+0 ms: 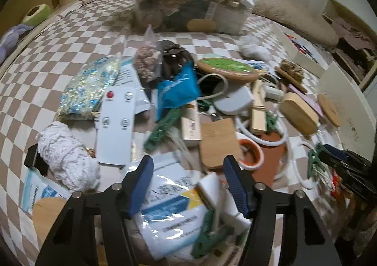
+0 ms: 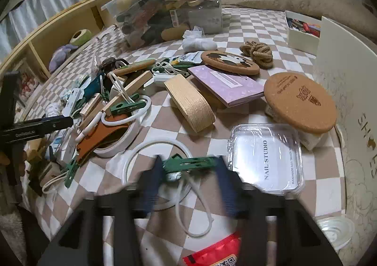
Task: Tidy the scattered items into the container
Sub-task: 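Close the right tool on a green clothespin while the left tool grips another green clothespin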
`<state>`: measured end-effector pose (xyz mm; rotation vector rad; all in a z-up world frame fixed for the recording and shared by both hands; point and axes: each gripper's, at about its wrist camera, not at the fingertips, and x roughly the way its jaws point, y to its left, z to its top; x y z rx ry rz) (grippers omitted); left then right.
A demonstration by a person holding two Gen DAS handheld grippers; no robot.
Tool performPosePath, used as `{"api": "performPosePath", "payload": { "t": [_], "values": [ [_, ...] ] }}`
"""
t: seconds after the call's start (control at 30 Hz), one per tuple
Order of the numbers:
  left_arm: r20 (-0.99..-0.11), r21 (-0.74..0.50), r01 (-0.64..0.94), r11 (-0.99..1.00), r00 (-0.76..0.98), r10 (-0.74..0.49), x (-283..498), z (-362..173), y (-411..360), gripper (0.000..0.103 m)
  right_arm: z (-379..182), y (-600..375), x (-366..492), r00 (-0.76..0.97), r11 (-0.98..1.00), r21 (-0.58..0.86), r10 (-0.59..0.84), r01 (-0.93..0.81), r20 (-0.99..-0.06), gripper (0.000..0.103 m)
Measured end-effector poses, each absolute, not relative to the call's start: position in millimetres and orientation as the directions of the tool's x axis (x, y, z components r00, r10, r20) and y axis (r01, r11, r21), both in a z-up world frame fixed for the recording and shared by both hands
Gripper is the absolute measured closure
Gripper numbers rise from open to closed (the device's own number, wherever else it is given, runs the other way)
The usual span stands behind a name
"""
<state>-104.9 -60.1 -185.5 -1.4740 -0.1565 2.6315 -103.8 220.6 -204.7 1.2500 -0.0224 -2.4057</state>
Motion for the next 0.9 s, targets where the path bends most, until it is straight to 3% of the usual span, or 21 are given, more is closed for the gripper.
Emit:
{"api": "performPosePath", "payload": {
  "t": [0.23, 0.9],
  "values": [
    [-0.839, -0.186, -0.076, -0.980, -0.507, 0.199, -94.4, -184.1, -55.5, 0.042, -200.9, 224.1, -102.4, -0.508, -0.902, 0.228, -0.399, 0.366, -0.764, 0.085],
    [-0.827, -0.163, -0.127, -0.978, -0.523, 0.206, -52.7, -177.9, -50.9, 0.041, -209.5, 224.8, -108.6, -0.476, -0.908, 0.226, -0.381, 0.352, -0.793, 0.085]
  ]
}}
